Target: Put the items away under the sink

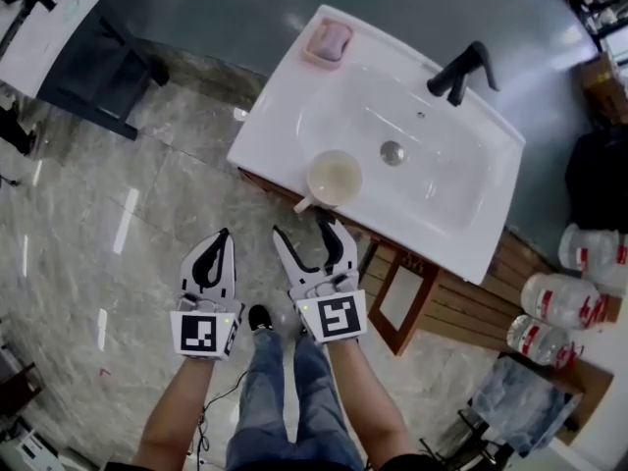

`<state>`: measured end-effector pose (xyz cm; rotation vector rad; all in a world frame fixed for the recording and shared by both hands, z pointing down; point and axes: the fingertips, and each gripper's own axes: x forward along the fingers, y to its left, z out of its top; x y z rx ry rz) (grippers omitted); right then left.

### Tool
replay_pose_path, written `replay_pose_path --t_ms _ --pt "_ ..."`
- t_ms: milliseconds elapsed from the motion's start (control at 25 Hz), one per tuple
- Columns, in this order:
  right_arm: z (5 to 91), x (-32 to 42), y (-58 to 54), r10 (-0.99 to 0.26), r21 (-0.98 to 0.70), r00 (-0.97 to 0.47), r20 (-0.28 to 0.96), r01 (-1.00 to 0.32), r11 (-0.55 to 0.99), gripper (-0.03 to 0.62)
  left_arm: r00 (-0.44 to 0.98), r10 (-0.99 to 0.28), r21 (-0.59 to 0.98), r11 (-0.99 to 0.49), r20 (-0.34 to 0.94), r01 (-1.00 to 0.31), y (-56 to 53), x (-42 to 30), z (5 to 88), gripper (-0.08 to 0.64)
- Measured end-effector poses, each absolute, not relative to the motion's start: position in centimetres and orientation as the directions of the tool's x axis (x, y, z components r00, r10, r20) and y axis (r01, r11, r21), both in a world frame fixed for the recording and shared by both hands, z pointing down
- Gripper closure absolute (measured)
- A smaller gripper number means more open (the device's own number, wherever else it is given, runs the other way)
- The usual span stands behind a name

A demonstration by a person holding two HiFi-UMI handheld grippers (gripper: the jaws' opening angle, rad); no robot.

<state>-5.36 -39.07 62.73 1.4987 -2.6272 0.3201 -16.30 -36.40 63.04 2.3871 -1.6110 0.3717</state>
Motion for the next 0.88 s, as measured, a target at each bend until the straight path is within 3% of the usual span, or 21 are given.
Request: replay_pose_path --t_ms 600,800,880 --pt "62.4 -6.2 -42.1 -0.878 -0.193 -0.442 0.185 -0.892 0.408 0.448 0.339 -0.869 0.068 -0.338 0.359 -0.939 -35.5 -18.0 63.3 0.552" --pt "62.3 -6.0 -42.9 -0.889 -0.094 -0.409 0.207 -0.912 0.398 0.542 0.341 -0.873 0.003 -0.363 0.349 -0.932 -34.0 -18.4 62.7 0.552" --pt "62.1 -6.0 -43.0 -0.883 -0.064 -0.419 0.210 -0.907 0.416 0.548 0.339 -0.875 0.000 -0.362 0.345 -0.932 -33.4 -18.6 62.5 0.552"
